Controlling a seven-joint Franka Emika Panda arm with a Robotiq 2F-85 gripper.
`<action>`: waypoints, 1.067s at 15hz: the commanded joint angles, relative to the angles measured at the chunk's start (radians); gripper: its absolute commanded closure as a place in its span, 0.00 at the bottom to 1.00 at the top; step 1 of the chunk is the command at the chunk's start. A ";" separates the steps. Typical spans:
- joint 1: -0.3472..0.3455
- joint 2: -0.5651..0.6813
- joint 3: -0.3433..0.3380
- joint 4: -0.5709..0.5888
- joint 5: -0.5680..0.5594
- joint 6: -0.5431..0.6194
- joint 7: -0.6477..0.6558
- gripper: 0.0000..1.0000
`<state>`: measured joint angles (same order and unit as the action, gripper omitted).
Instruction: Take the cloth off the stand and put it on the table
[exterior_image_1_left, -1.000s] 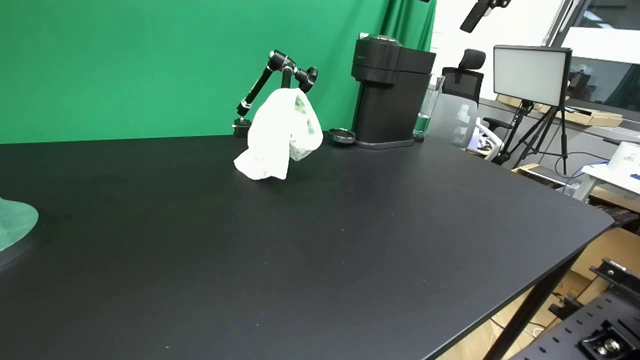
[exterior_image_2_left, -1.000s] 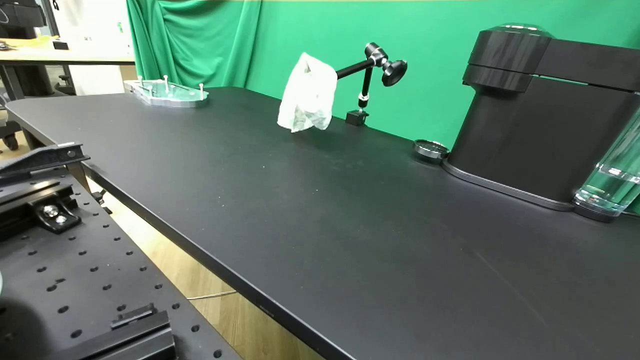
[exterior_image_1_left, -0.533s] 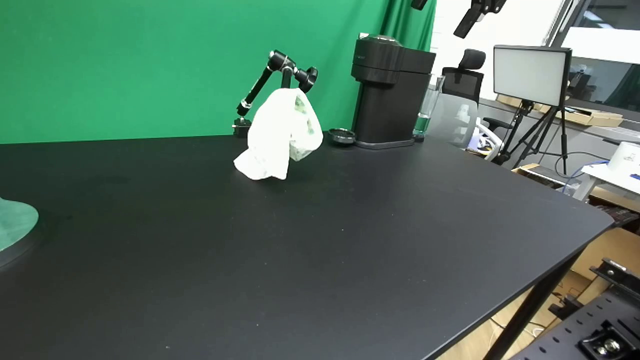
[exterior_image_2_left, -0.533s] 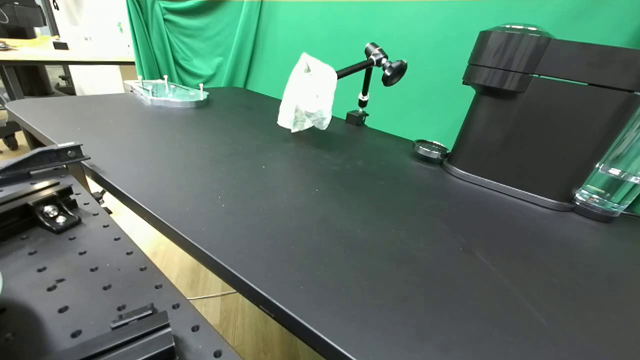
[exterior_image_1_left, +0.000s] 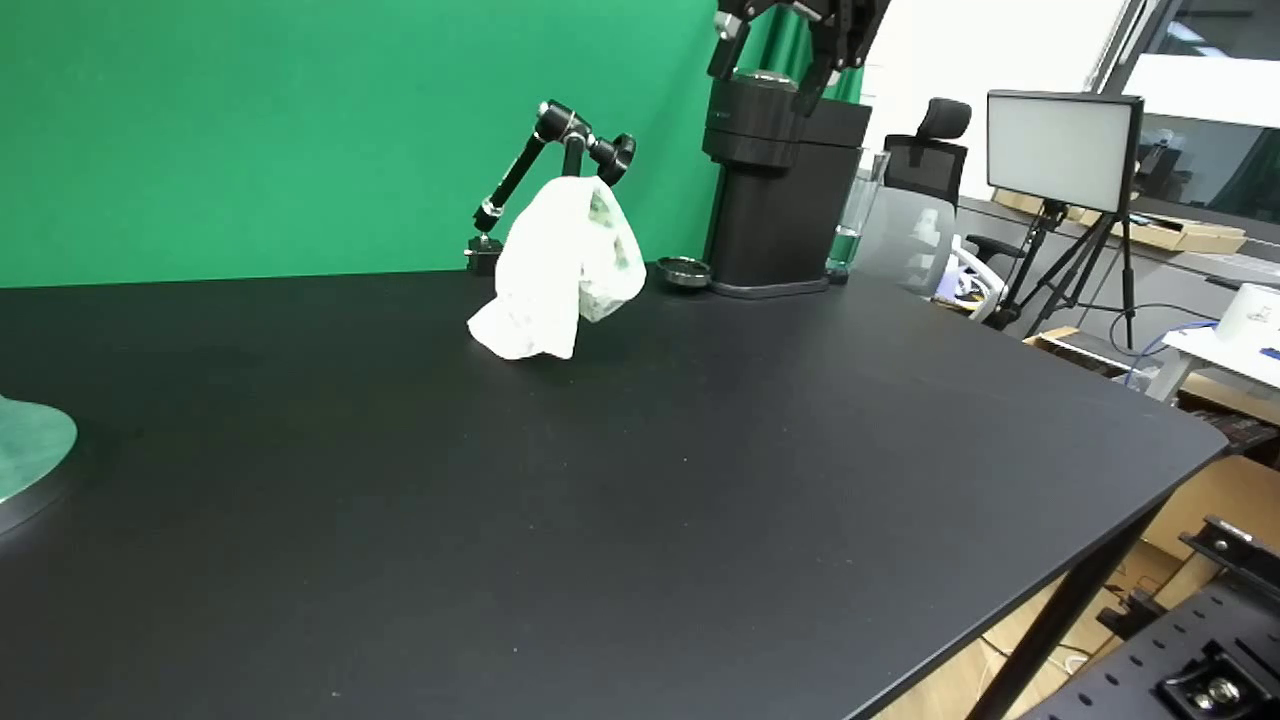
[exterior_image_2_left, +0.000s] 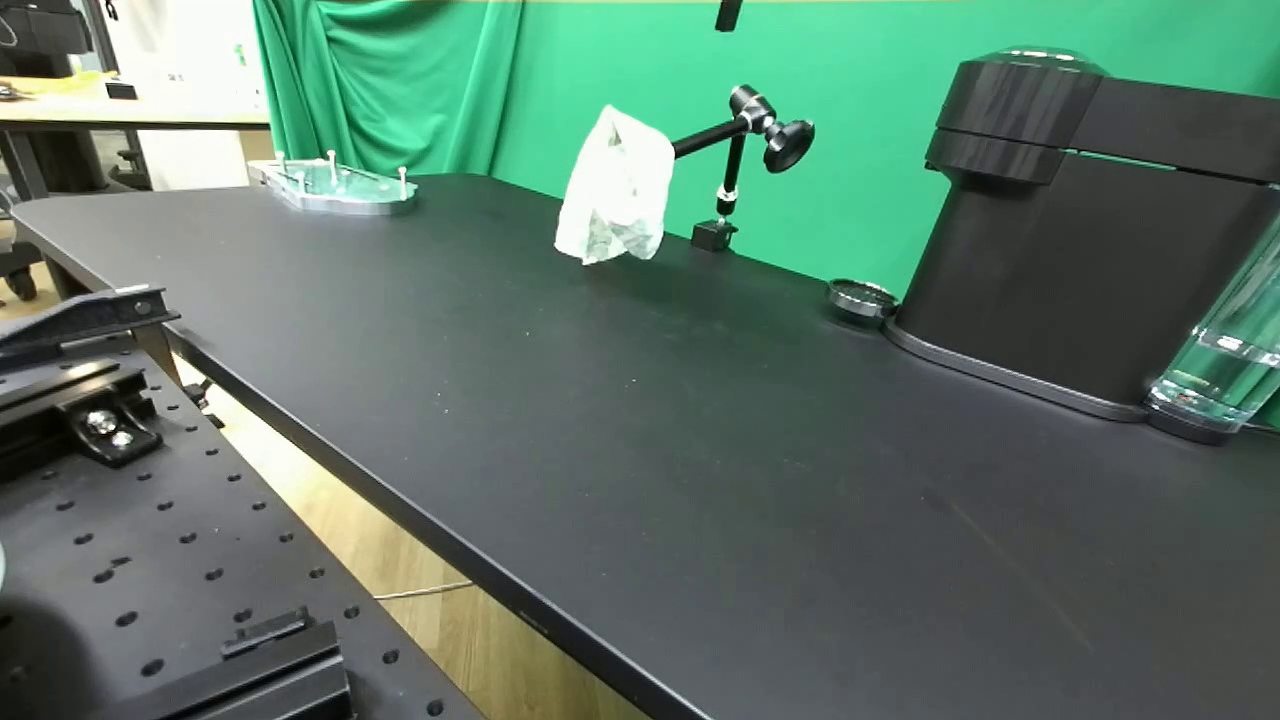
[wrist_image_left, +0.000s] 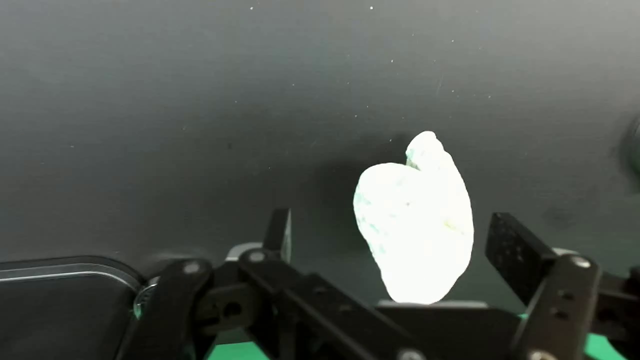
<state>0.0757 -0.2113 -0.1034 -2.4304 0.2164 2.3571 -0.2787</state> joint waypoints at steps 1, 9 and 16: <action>0.010 0.111 0.039 0.101 -0.012 -0.047 -0.074 0.00; 0.003 0.275 0.127 0.183 -0.100 0.014 -0.073 0.00; 0.005 0.351 0.177 0.210 -0.142 0.120 -0.085 0.00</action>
<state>0.0883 0.1091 0.0519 -2.2552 0.0900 2.4586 -0.3686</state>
